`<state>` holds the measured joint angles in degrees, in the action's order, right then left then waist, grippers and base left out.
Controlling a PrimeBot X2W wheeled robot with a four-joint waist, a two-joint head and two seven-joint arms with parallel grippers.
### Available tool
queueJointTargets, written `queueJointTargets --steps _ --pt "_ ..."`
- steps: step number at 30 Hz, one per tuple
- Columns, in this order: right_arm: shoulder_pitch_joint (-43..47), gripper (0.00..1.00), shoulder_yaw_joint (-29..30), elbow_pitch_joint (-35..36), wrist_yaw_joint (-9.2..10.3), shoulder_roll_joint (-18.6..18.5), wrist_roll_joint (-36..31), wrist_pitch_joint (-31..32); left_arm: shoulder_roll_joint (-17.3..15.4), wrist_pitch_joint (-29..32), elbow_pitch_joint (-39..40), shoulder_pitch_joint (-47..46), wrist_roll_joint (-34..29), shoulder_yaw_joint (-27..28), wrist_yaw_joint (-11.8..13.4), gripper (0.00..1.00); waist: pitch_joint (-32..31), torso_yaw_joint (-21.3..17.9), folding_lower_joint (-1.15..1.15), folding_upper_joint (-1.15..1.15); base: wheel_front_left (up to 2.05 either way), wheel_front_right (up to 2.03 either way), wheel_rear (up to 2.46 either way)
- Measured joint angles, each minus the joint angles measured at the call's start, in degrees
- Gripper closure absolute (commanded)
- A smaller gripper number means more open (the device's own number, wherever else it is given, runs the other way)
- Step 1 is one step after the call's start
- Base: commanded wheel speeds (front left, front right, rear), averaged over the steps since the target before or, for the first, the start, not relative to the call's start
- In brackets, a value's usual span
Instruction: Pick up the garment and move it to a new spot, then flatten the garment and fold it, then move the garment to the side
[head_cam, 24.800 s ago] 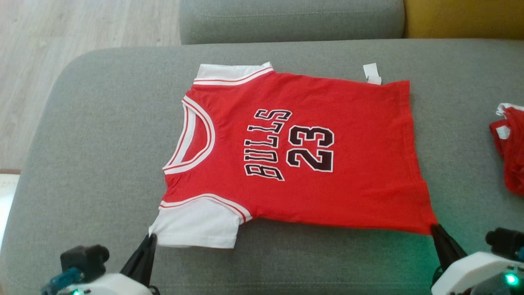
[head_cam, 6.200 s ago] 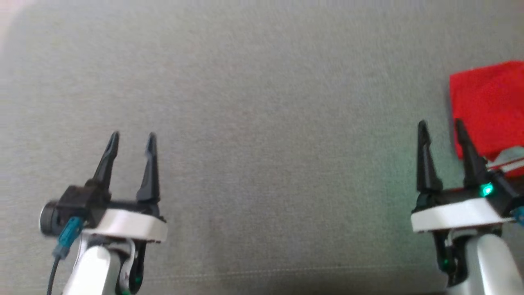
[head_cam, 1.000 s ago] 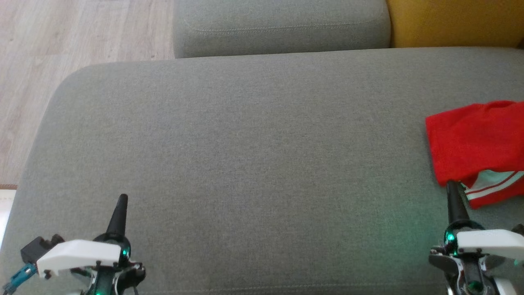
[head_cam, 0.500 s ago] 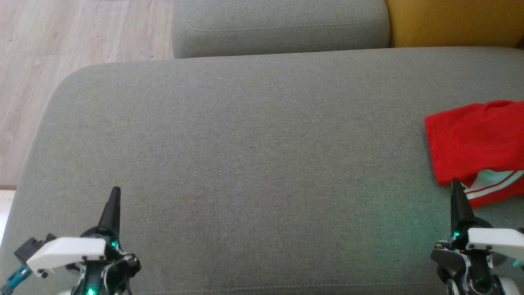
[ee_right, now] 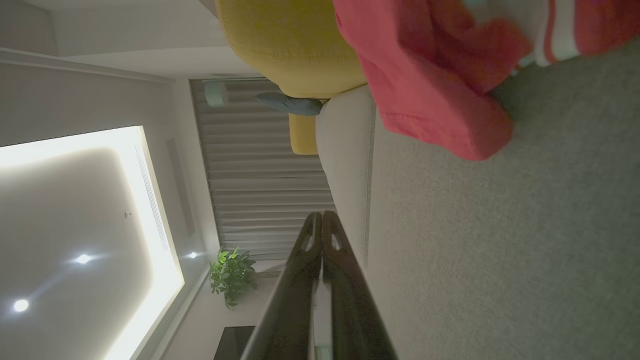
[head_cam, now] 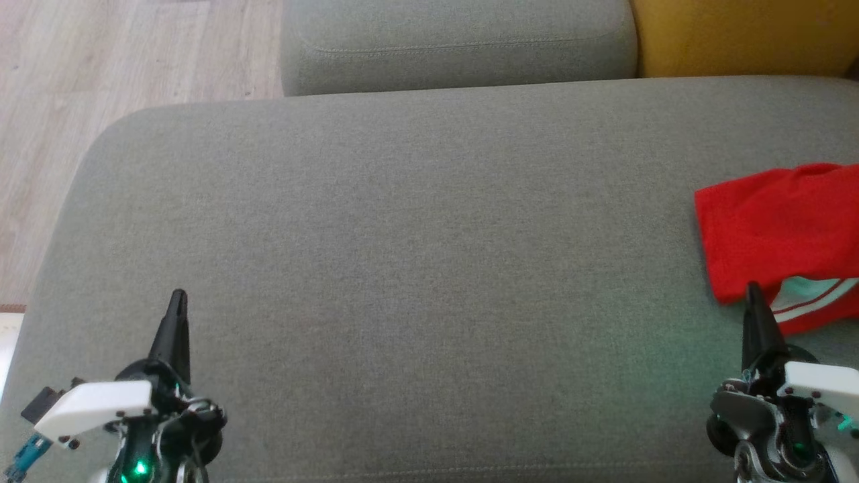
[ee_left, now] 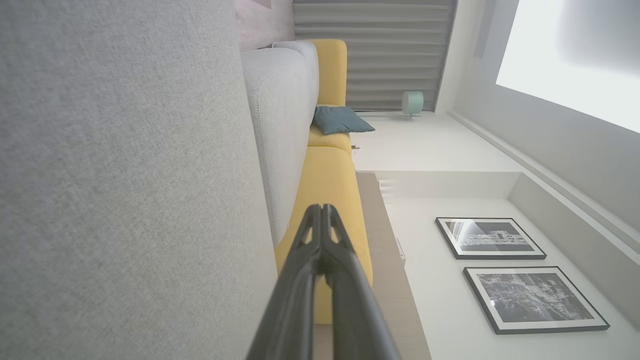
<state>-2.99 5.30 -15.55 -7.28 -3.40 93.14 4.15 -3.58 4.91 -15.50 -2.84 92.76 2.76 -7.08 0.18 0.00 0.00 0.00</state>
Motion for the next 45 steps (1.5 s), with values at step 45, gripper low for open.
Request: queueJointTargets --steps 45 --pt "0.0 1.0 0.94 -0.12 0.0 0.09 0.31 0.99 0.44 0.56 -0.02 -0.21 0.51 0.77 0.0 1.0 0.0 0.0 0.0 0.0 0.0 0.0 0.0"
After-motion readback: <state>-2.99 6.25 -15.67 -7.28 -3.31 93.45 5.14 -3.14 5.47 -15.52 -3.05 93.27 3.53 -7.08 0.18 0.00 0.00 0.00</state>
